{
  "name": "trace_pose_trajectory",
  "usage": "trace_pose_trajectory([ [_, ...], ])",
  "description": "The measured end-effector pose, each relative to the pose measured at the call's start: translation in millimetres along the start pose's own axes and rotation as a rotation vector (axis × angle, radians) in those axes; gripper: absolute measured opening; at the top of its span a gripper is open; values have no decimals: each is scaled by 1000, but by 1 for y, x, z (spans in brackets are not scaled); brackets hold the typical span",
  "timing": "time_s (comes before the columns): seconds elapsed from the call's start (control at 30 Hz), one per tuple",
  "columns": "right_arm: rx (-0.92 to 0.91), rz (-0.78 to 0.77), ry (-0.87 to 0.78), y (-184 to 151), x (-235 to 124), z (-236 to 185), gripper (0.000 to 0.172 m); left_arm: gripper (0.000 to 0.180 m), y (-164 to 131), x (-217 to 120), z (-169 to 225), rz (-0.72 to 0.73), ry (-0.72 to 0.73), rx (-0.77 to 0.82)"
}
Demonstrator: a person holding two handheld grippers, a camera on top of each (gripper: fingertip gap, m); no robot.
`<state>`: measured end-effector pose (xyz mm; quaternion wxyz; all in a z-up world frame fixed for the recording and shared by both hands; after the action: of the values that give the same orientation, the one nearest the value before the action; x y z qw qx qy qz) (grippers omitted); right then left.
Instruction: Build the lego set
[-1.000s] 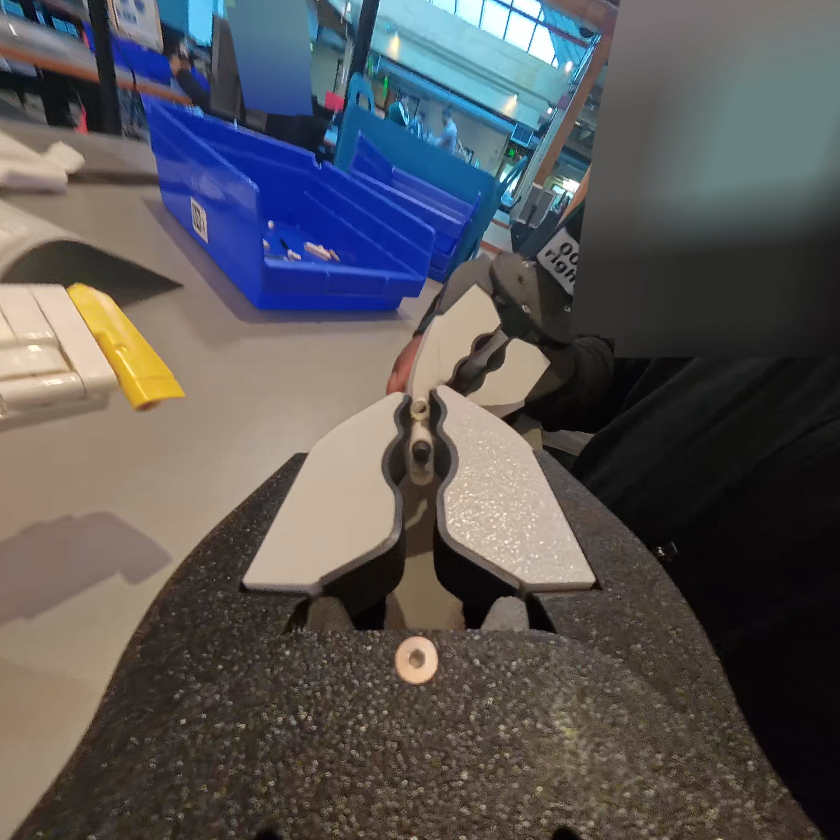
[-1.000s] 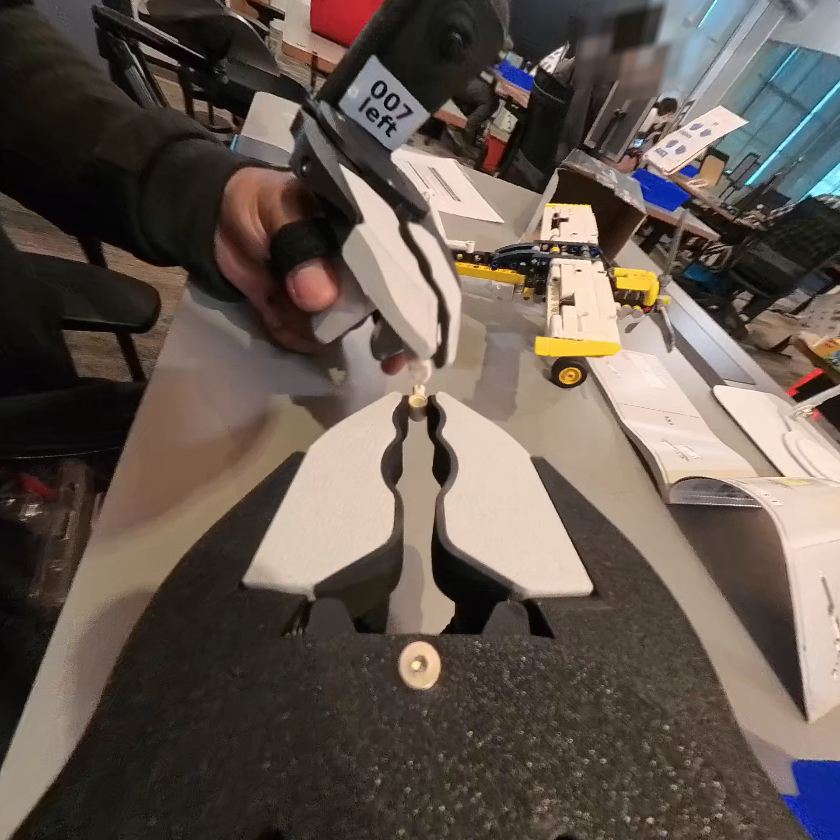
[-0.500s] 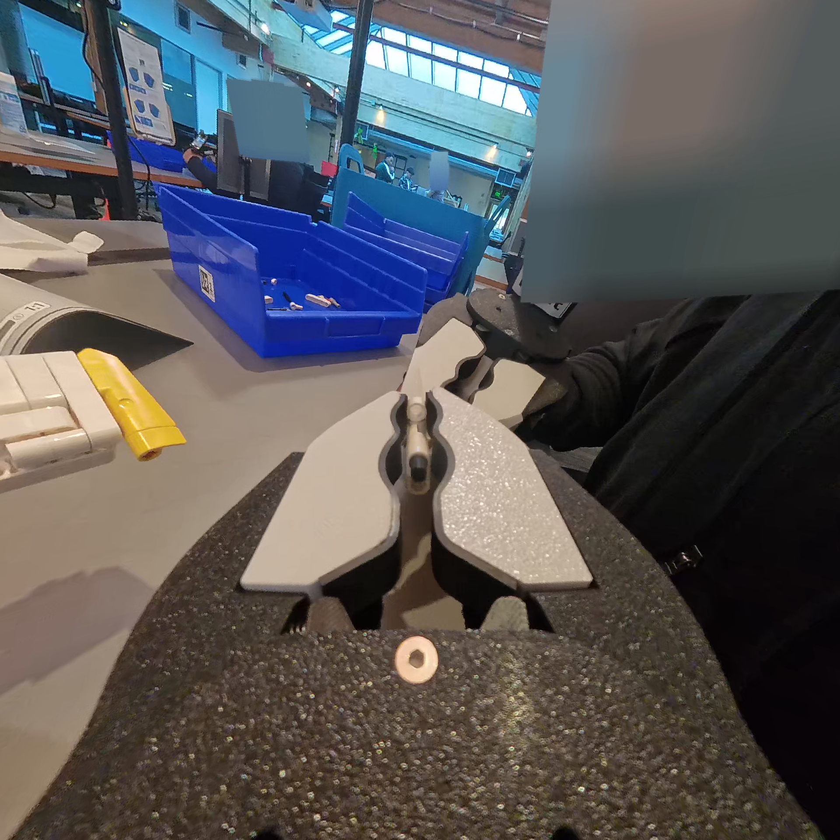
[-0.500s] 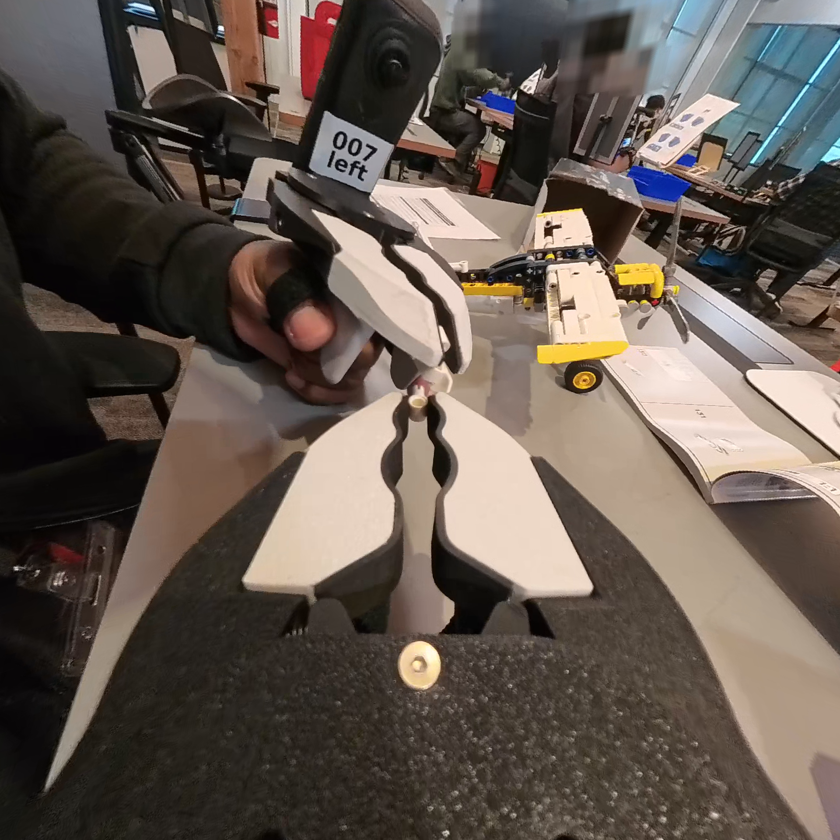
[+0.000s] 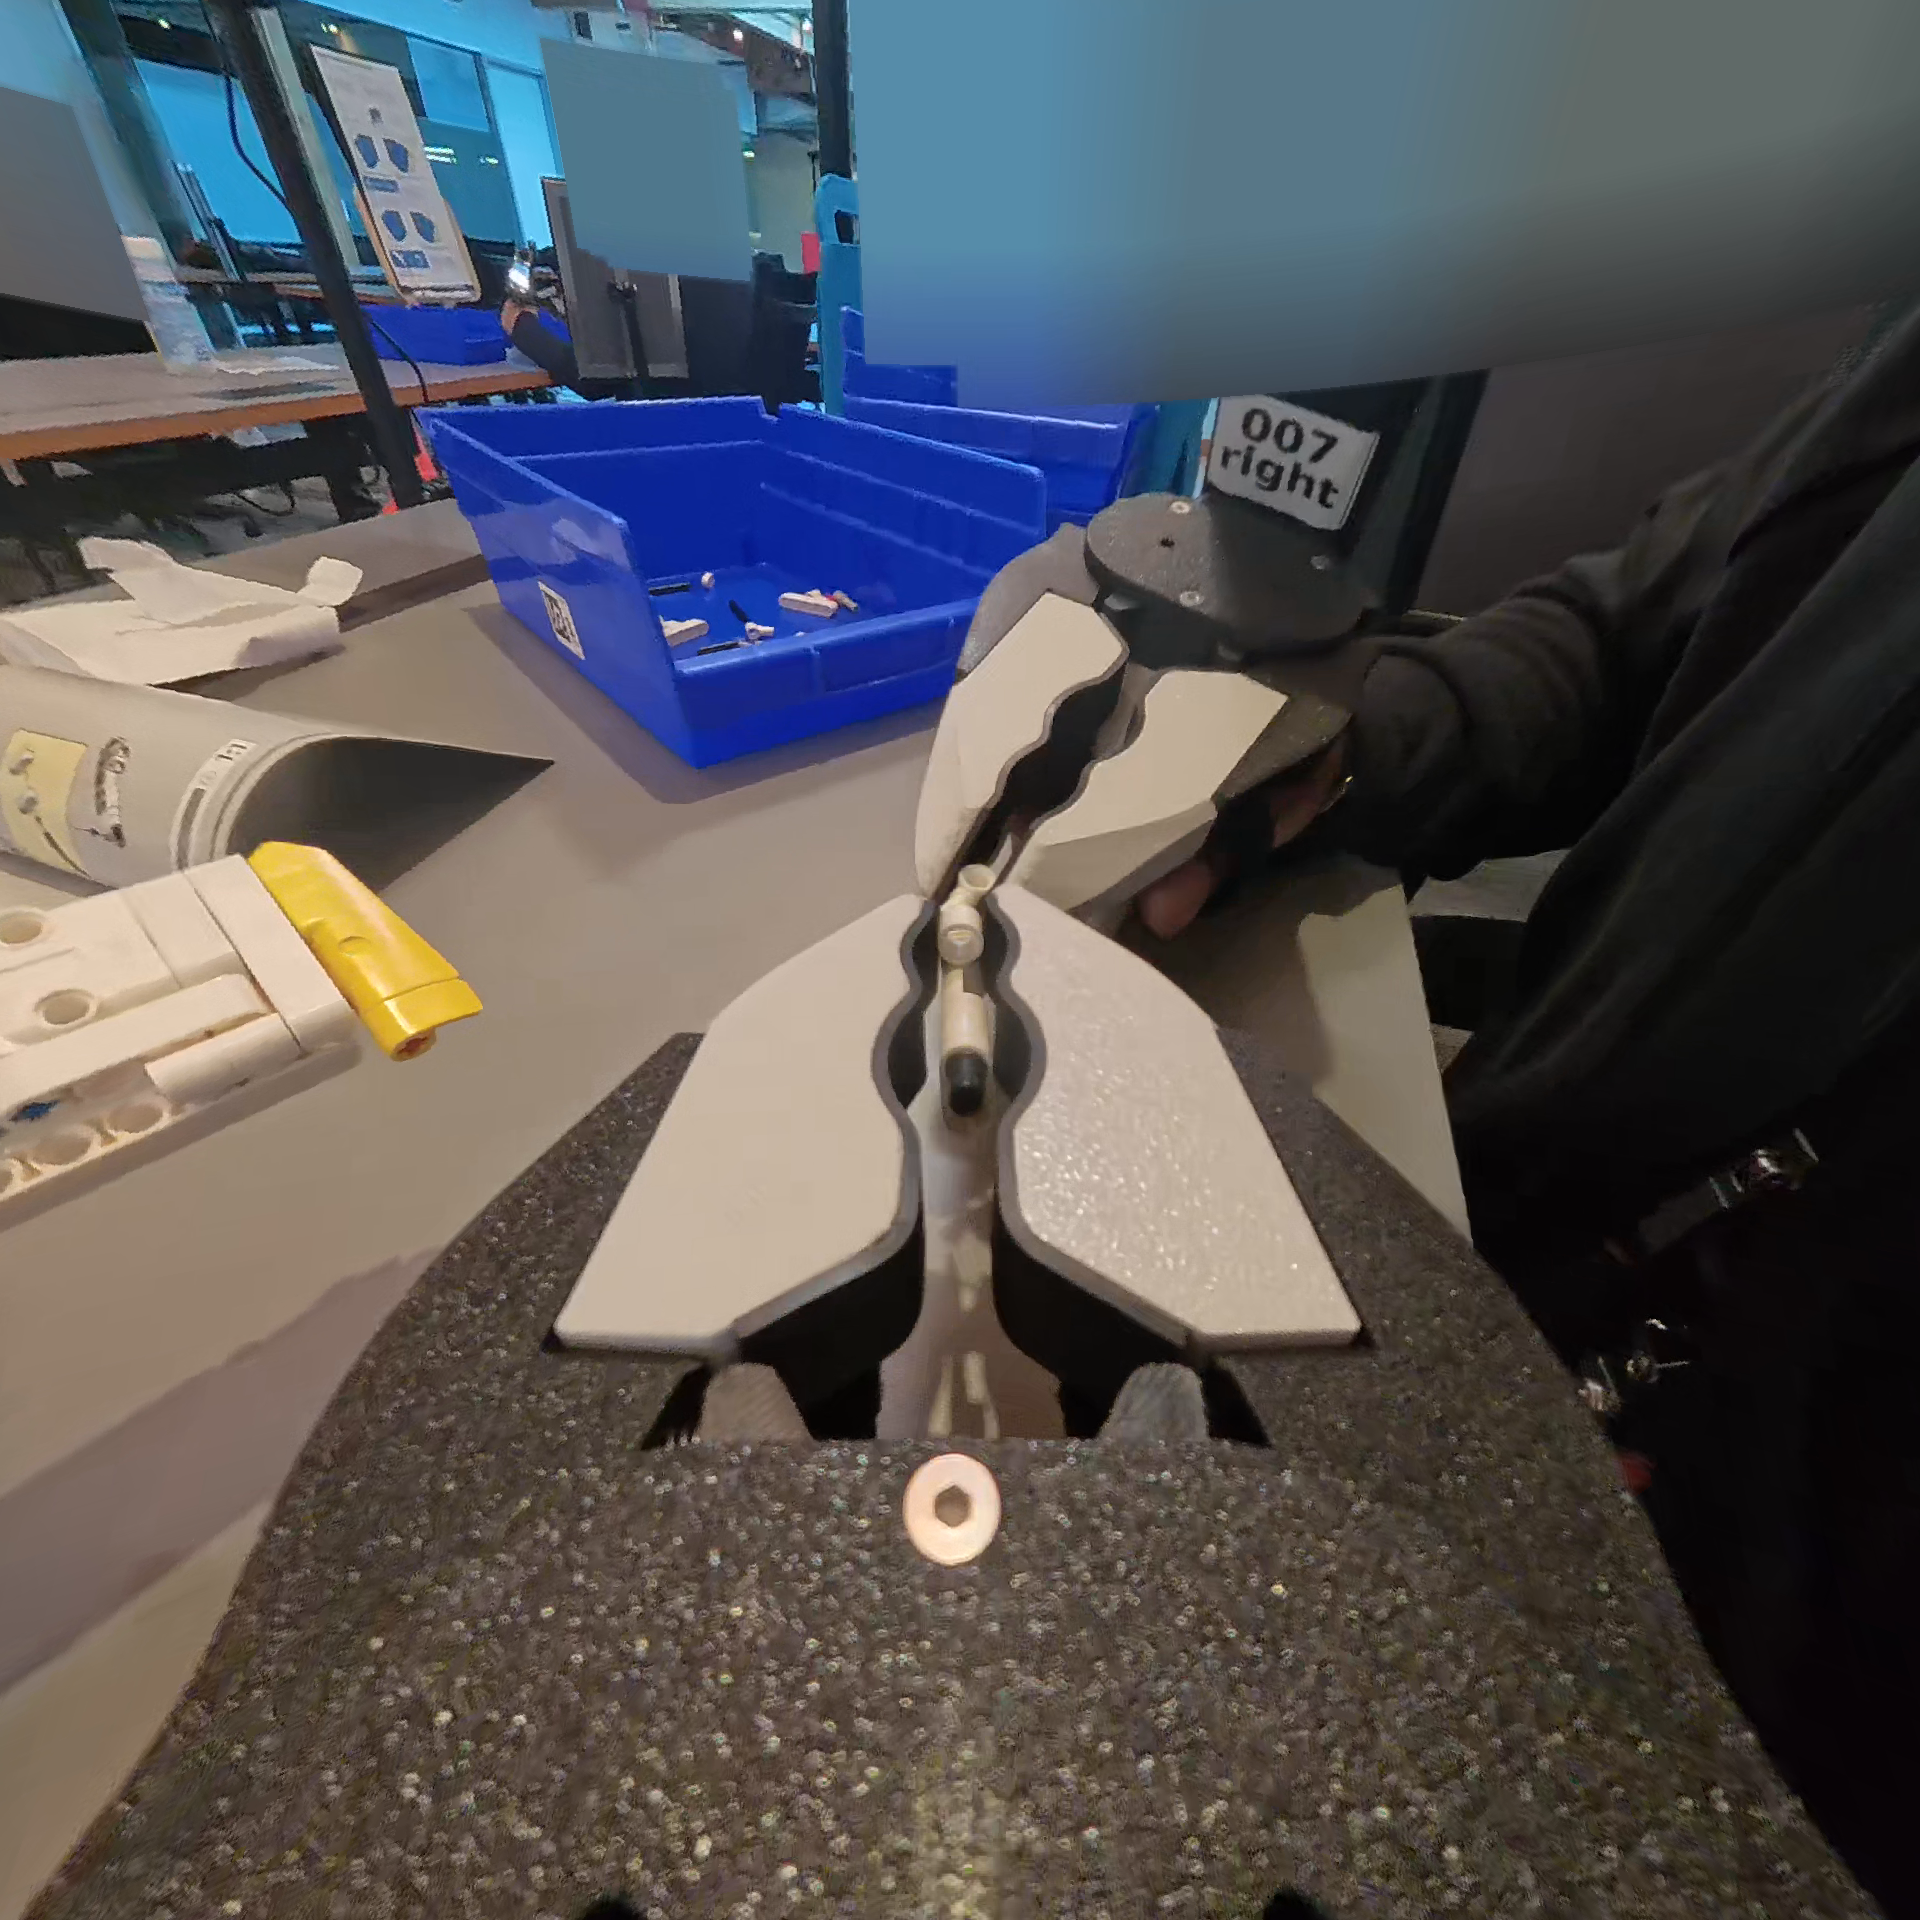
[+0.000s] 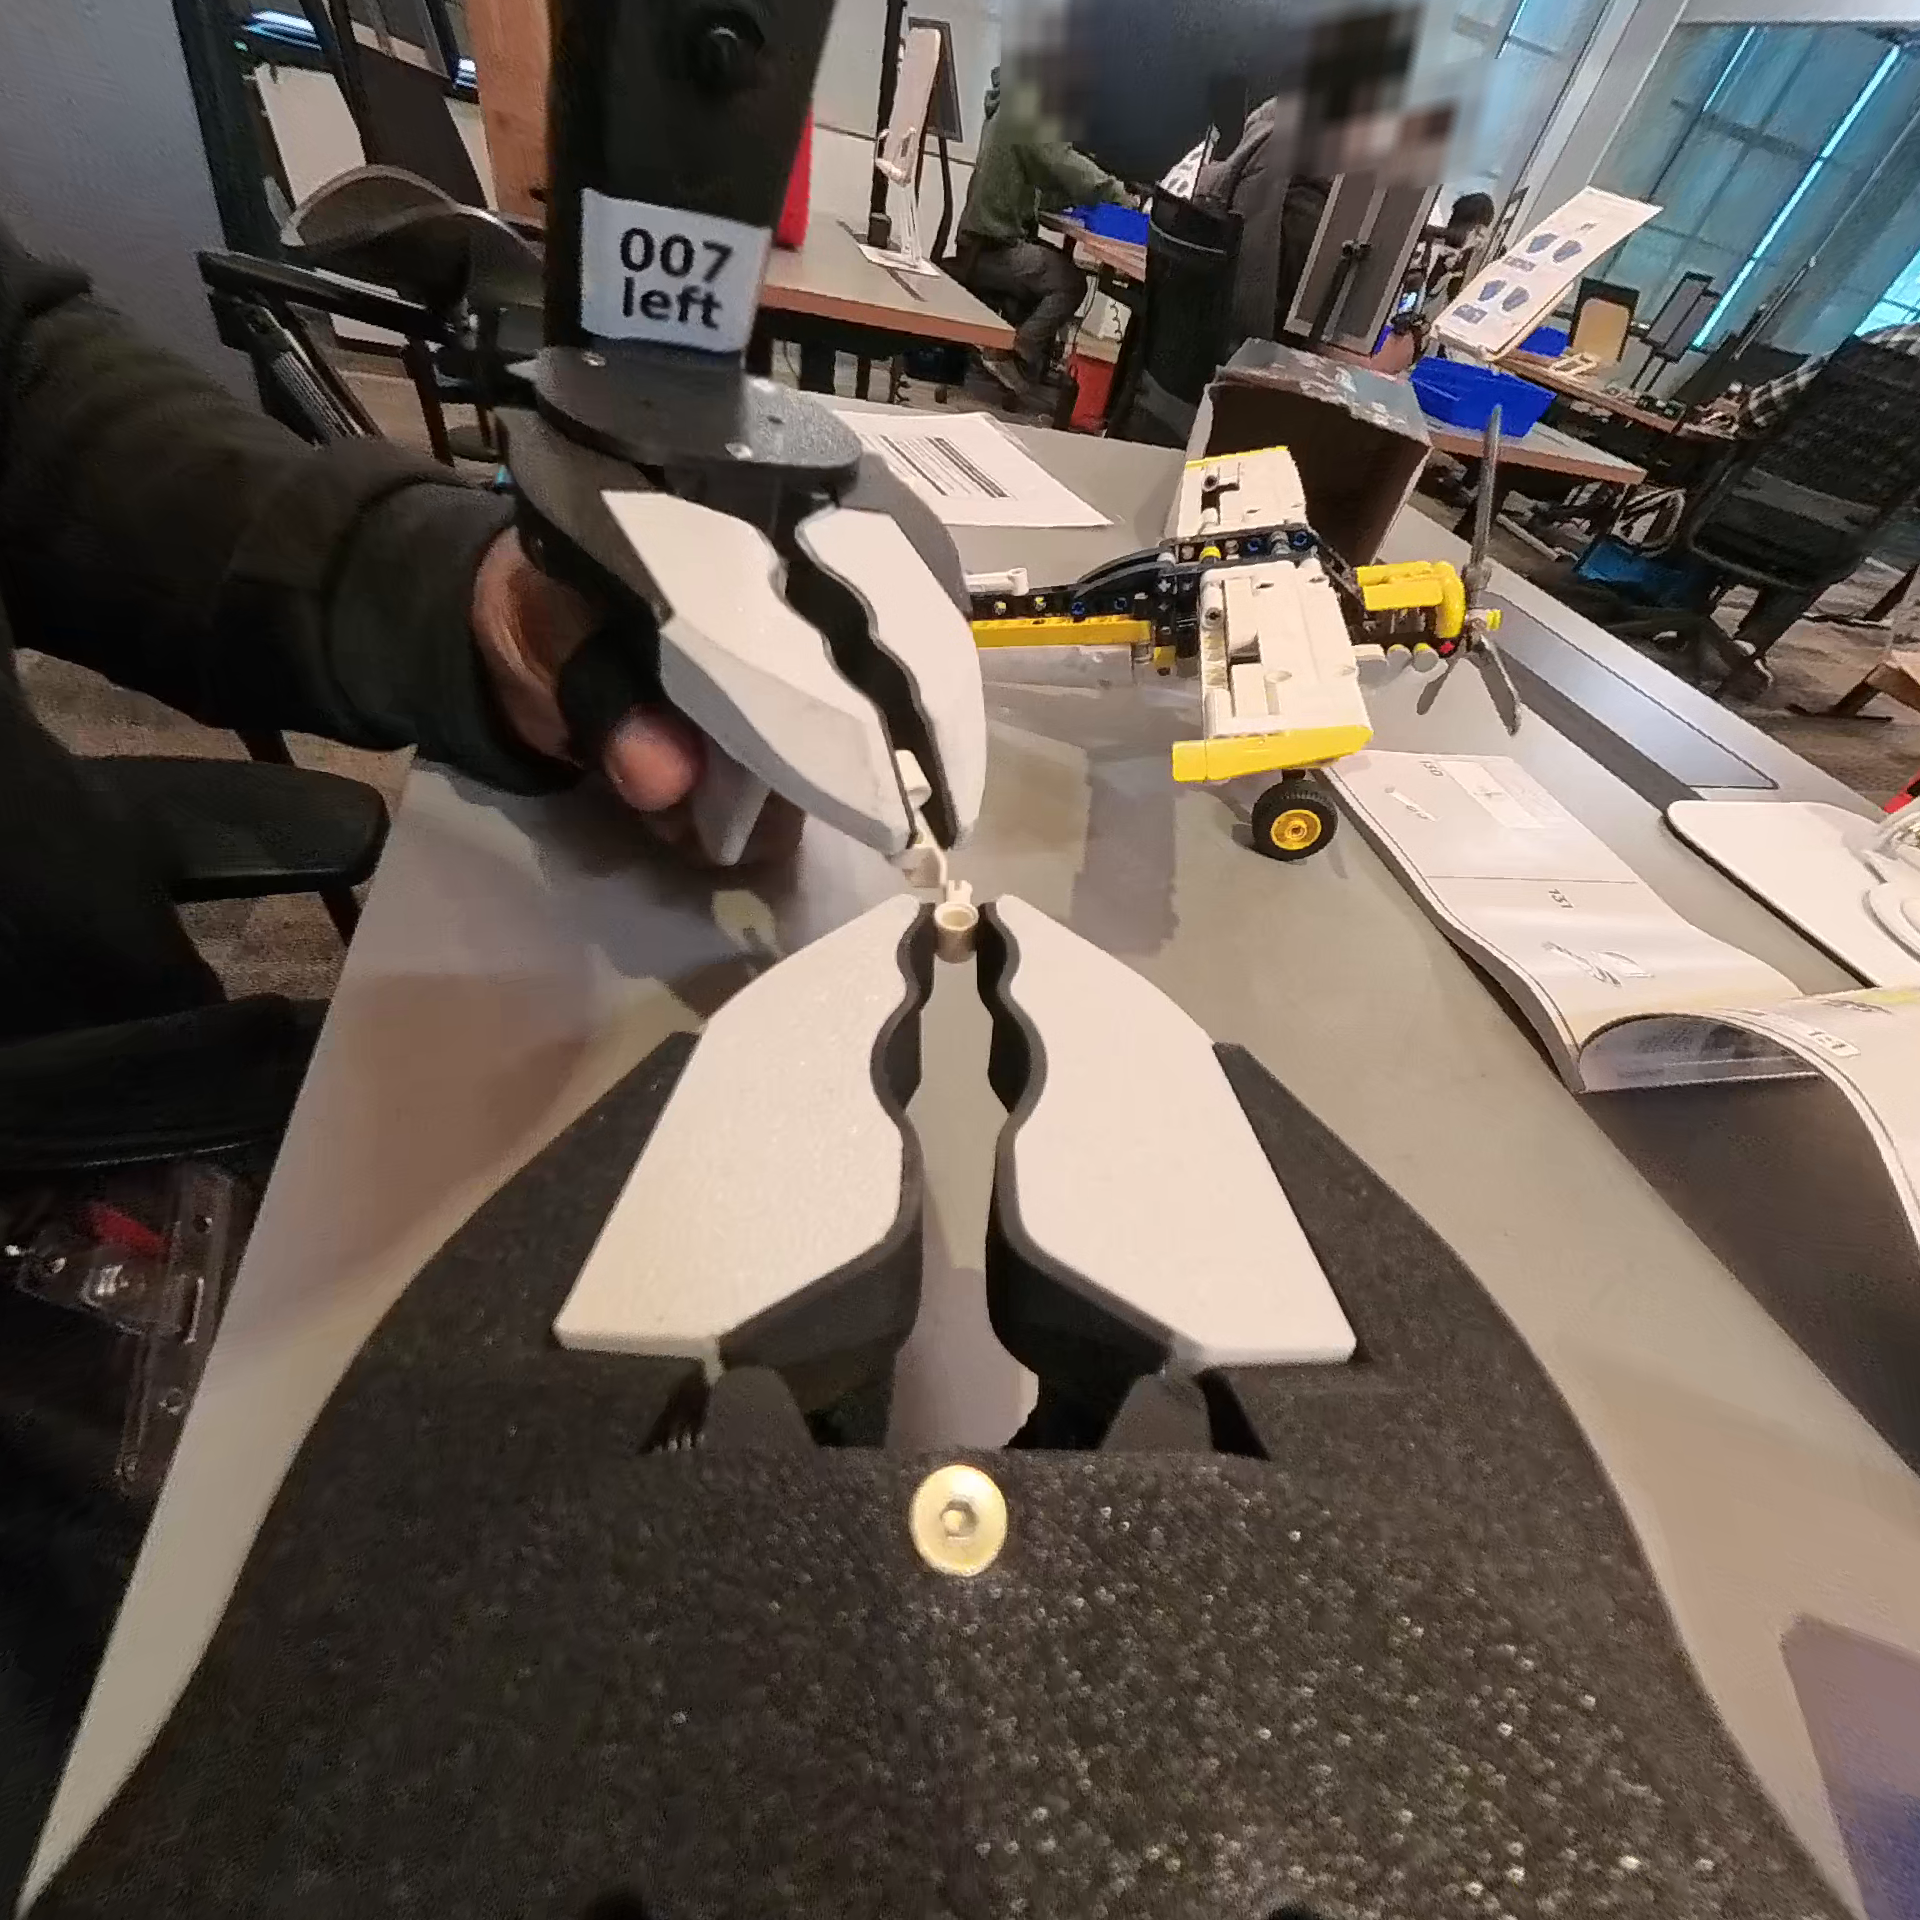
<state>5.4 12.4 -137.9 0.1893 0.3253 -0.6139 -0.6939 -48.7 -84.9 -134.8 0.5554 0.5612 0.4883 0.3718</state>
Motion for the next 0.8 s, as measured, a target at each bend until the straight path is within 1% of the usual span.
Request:
trace_pose_trajectory([
  [0.07,-5,-6,1,-1,0,0,7,8,2,-1,-1,27,6,-8],
  [0.27,-3,1,3,1,2,-4,7,8,15,-2,-5,210,11,-123],
  [0.33,2,4,6,1,4,-6,7,7,17,3,-2,246,1,-140],
  [0.53,3,12,20,1,4,-15,7,7,18,18,9,243,-54,-124],
  [0.7,53,35,60,3,4,-21,7,7,19,20,10,237,-23,-102],
  [0.8,58,40,51,4,4,-22,7,7,19,21,11,236,-15,-91],
])
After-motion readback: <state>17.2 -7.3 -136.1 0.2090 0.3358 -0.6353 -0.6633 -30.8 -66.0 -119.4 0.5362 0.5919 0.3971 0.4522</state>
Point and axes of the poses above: each gripper's, where its closed fingertips meet, x out along the fingers, y out of its top, z = x × y across the jaws, the point moved 6 cm from there along -x, back along the fingers, and after that the axes turned 9 degrees about x, right-handed, at the moved point
